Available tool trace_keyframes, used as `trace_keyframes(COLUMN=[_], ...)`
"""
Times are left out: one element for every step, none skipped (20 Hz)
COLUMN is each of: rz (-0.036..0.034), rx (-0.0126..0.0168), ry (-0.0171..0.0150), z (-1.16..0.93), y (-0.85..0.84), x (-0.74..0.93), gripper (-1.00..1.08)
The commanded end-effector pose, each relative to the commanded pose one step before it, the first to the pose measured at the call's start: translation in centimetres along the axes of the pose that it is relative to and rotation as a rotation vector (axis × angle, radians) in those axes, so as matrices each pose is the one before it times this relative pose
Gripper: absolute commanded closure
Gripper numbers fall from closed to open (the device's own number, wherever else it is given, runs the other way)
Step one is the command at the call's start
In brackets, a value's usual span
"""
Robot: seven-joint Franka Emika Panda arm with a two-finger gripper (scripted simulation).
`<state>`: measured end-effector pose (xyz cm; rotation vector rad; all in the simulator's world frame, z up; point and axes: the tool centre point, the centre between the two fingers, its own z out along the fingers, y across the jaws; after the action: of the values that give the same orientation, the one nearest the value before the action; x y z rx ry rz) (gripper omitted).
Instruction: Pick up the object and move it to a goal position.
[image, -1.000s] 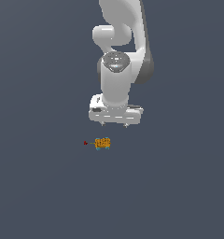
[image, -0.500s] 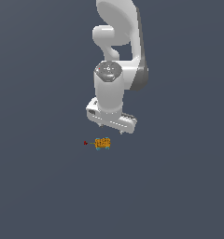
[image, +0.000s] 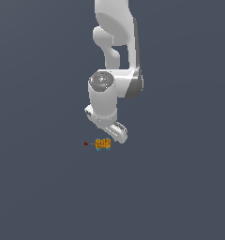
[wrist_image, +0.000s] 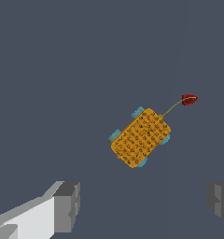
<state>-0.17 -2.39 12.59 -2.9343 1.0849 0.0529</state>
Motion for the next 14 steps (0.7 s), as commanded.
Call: trace_keyframes(rz=[0.08417, 0.03290, 0.03289, 0.03290, 0.03290, 0.03289, 0.03289, 0.03288, 0.03287, 0.03287, 0.03286, 0.03285, 0.03256, 0.03110], rx=[0.00207, 0.00069, 0.00065, 0.00063, 0.00060, 0.00059, 0.00057, 0.00057, 0.00057, 0.00057, 0.00058, 0.00060, 0.00062, 0.00061], ry=[0.00149, 0.00067, 0.00075, 0.00083, 0.00091, 0.00099, 0.00108, 0.00116, 0.00125, 0.00134, 0.00143, 0.00152, 0.00159, 0.00160], z=[0.667, 0.262, 0.261, 0.260, 0.259, 0.257, 0.256, 0.255, 0.254, 0.252, 0.251, 0.249, 0.246, 0.234], y=[0.360, 0.135, 0.132, 0.129, 0.126, 0.123, 0.119, 0.115, 0.111, 0.107, 0.103, 0.099, 0.093, 0.084], x=[0.420, 0.177, 0.181, 0.186, 0.191, 0.195, 0.200, 0.204, 0.208, 0.213, 0.217, 0.221, 0.223, 0.217], gripper=[-0.92, -0.92, -0.92, -0.92, -0.92, -0.92, -0.92, -0.92, -0.92, -0.92, -0.92, -0.92, -0.92, -0.92])
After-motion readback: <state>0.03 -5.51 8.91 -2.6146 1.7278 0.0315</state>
